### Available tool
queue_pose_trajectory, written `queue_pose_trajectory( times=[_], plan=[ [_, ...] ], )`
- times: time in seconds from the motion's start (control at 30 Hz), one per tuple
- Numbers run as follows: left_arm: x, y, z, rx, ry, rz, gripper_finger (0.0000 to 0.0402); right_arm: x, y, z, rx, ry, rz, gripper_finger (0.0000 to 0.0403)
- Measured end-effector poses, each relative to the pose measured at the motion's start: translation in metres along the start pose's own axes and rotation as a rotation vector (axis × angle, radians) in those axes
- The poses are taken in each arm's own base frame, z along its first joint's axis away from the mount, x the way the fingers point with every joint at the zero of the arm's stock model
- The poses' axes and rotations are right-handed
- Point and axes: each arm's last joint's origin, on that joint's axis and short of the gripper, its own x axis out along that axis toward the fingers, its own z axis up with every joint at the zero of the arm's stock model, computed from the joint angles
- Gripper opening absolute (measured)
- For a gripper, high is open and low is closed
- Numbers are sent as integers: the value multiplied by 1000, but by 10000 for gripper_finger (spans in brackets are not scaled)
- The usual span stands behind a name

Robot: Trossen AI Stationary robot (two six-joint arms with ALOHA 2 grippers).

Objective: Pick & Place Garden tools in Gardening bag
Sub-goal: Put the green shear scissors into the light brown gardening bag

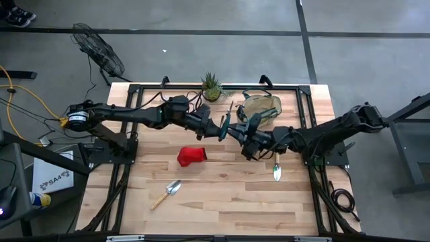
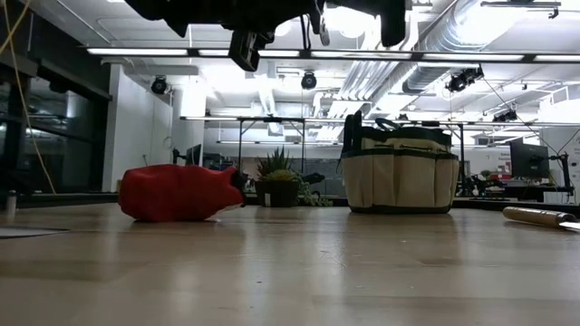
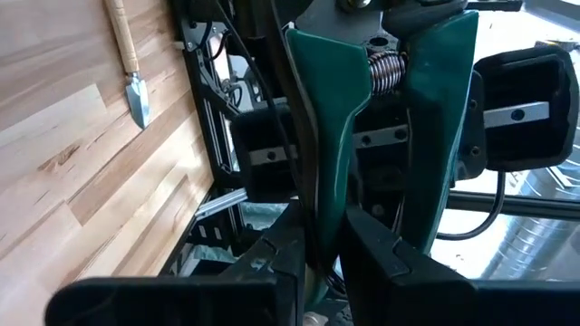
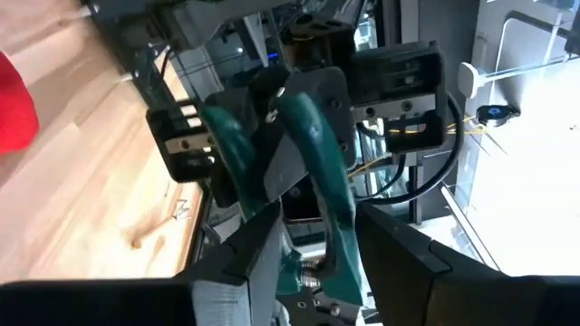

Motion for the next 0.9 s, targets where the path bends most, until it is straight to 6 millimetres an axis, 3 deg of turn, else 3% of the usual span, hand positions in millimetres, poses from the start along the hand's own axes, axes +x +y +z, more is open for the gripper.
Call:
queue_pose_trajectory(
  times=[0.4,0.9],
  plan=[
    [0,1,-1,-13,24,11,40,6,-2,-2,-77,-22,-39,135],
    [0,2,-1,-18,34,19,40,10,-5,-8,-52,-90,-39,134]
  ],
)
